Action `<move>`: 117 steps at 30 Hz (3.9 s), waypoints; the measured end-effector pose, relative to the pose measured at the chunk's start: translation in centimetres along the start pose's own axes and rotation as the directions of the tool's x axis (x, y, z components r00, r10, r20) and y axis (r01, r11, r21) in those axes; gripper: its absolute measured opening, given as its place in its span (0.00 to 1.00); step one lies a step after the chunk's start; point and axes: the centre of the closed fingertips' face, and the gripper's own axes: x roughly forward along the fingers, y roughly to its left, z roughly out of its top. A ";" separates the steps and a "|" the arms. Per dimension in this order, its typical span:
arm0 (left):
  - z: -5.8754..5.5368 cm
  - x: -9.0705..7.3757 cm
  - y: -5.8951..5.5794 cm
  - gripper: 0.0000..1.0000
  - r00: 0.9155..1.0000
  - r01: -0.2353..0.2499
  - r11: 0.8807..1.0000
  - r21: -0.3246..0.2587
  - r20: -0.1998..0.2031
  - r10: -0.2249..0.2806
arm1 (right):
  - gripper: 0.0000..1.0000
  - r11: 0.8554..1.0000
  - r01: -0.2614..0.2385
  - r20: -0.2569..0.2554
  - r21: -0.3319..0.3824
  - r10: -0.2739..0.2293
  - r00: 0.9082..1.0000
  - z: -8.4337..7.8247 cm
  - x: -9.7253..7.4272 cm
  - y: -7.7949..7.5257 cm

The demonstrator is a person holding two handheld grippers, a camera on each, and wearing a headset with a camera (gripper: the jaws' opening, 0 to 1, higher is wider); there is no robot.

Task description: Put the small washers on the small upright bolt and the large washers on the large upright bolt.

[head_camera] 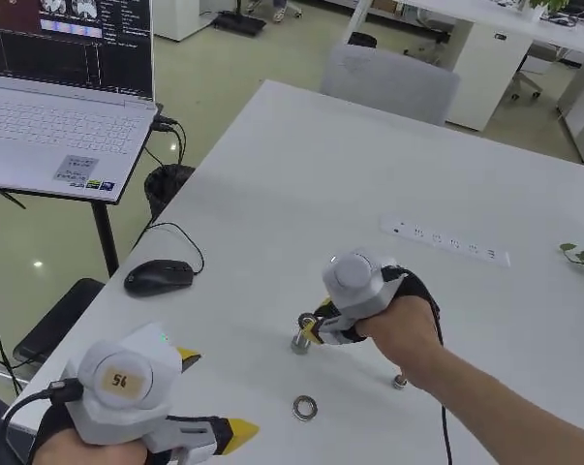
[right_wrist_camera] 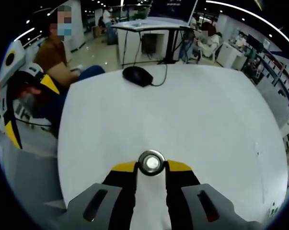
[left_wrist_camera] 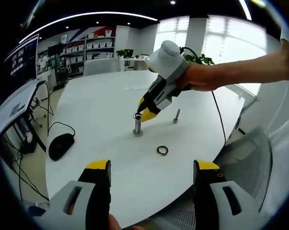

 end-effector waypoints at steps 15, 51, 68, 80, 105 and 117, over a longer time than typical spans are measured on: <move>0.0 0.1 0.1 0.70 1.000 -0.001 1.000 -0.002 -0.001 0.001 | 0.24 1.000 -0.018 -0.038 0.000 0.018 0.999 -0.7 0.9 0.0; 0.3 0.1 0.2 0.69 1.000 0.002 1.000 0.008 -0.007 -0.002 | 0.24 0.998 -0.051 -0.094 0.035 0.054 0.994 -2.7 4.1 0.5; 0.2 -0.2 -0.3 0.69 1.000 -0.001 1.000 0.015 -0.003 0.001 | 0.25 0.999 -0.032 -0.089 0.032 0.035 0.995 -5.2 1.0 1.8; 0.7 -0.3 -0.3 0.70 1.000 0.000 1.000 0.030 0.003 0.000 | 0.25 0.997 -0.070 -0.099 0.010 0.071 0.993 -7.1 -0.1 3.7; 0.6 -0.4 -0.5 0.70 1.000 0.001 0.999 0.032 -0.004 -0.001 | 0.28 0.891 -0.303 -0.203 -0.338 0.245 0.948 -8.2 2.0 9.1; 1.0 0.1 -0.8 0.70 1.000 0.015 0.999 0.042 -0.006 -0.015 | 0.32 0.833 -0.347 -0.230 -0.431 0.270 0.935 -8.3 2.1 9.2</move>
